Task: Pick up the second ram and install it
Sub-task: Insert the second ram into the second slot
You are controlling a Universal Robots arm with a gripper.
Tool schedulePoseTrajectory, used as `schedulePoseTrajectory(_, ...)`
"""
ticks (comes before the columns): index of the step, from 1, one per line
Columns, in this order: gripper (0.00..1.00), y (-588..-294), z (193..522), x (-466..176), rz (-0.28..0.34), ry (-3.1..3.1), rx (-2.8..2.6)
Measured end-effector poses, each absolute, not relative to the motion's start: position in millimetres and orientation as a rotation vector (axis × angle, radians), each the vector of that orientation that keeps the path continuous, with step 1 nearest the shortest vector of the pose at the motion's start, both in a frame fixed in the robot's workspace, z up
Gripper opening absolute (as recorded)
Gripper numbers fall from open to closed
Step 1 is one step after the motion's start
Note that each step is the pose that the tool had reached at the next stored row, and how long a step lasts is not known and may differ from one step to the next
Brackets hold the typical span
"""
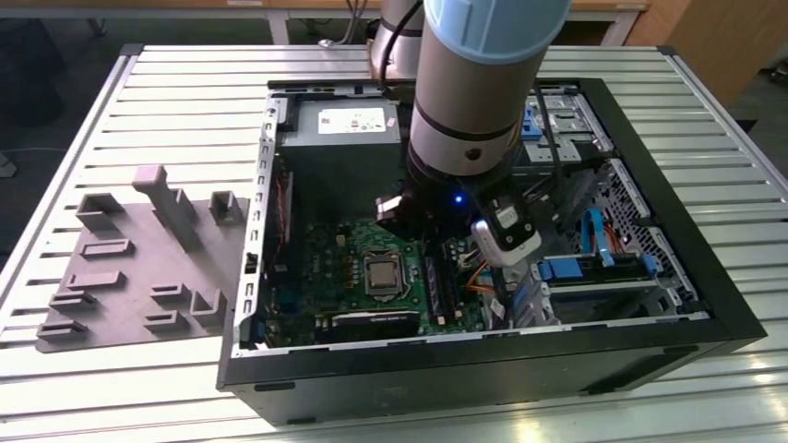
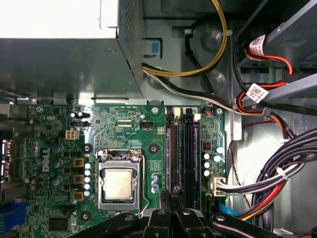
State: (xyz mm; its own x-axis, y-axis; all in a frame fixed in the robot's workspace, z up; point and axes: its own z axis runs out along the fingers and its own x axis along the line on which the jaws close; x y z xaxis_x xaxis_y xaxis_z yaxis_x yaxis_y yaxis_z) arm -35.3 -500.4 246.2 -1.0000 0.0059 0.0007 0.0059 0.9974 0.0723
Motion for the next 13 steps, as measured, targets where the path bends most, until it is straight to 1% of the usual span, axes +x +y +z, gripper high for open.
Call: schedulePoseTrajectory(13, 0.11, -500.4, 243.0, -35.1, -0.113, -3.139, -0.011)
